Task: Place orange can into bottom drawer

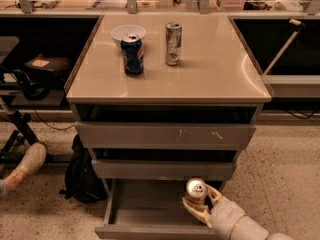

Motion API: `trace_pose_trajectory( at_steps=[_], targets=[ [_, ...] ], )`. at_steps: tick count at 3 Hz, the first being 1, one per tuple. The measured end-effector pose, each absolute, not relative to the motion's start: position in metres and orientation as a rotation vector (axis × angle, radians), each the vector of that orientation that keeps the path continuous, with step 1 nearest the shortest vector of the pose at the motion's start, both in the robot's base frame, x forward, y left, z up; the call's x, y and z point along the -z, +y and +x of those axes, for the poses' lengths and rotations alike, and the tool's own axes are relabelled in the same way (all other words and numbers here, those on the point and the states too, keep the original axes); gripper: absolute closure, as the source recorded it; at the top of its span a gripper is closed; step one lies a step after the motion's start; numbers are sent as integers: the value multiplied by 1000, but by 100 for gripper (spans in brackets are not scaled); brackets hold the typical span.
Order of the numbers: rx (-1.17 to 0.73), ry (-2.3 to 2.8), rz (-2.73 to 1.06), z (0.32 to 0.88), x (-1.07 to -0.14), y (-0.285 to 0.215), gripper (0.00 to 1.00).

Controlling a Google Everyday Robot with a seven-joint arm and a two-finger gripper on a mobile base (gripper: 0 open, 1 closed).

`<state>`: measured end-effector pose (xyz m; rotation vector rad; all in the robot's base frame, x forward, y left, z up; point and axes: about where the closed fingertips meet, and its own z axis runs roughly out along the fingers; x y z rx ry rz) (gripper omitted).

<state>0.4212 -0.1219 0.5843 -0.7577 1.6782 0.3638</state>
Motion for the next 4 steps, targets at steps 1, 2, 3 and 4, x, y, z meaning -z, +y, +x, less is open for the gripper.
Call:
trace_pose_trajectory(
  at_steps=[1, 2, 3, 4],
  targets=[
    [-347, 1703, -665, 430, -557, -127, 100],
    [-348, 1703, -664, 430, -557, -127, 100],
    [-376, 1743, -706, 437, -530, -123, 100],
    [-399, 1767, -789, 451, -470, -95, 100]
  ],
)
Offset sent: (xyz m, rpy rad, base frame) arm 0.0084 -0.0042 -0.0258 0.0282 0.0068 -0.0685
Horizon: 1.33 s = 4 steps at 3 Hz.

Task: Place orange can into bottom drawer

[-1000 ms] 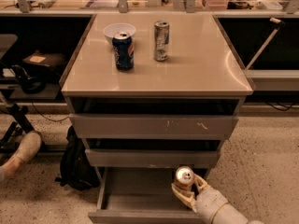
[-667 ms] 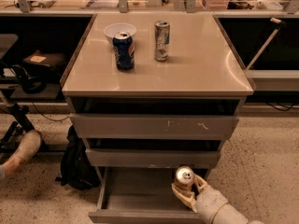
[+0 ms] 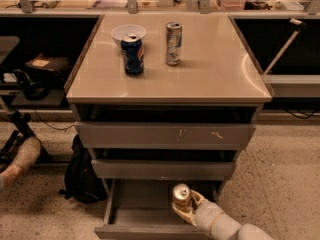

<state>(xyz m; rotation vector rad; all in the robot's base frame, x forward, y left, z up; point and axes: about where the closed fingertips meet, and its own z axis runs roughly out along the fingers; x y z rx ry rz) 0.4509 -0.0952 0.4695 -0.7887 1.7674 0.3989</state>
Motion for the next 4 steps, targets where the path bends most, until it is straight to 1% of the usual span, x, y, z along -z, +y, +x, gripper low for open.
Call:
trace_pose_trajectory(
  at_steps=[1, 2, 3, 4],
  targets=[
    [-424, 1785, -784, 467, -401, -60, 100],
    [-503, 1800, -733, 456, -378, -36, 100],
    [-441, 1811, -835, 449, -384, -33, 100],
    [-308, 1898, -896, 469, -359, -55, 100]
  ],
)
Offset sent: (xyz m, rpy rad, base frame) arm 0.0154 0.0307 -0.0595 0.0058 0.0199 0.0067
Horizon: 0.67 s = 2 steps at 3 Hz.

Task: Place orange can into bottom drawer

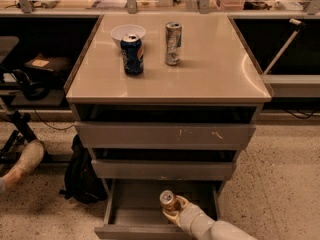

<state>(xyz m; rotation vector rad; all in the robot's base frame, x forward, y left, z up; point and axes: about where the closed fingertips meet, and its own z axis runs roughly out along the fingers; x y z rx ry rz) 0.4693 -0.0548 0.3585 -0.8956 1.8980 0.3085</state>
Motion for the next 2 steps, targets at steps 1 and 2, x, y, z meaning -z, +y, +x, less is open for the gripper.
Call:
trace_pose_trajectory(
  at_steps=[1, 2],
  targets=[
    [-187, 2024, -829, 505, -312, -94, 100],
    [-170, 2026, -821, 512, -312, -99, 100]
  ],
)
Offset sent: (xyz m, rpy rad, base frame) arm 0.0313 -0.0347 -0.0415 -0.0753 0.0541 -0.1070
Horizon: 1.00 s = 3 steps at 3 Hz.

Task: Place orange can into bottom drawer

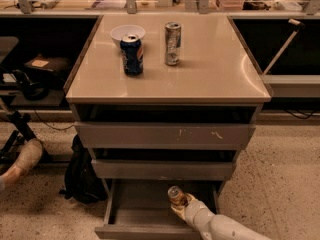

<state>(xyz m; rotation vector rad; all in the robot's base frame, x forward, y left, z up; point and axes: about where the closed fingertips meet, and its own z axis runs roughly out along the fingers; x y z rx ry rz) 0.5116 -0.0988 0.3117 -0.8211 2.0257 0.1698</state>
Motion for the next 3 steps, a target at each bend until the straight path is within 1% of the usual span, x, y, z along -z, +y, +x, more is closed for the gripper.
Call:
trace_pose_trajectory(
  at_steps=[1, 3],
  targets=[
    [-170, 2026, -821, 512, -312, -99, 100],
    [-6, 2116, -718, 566, -270, -149, 100]
  ],
)
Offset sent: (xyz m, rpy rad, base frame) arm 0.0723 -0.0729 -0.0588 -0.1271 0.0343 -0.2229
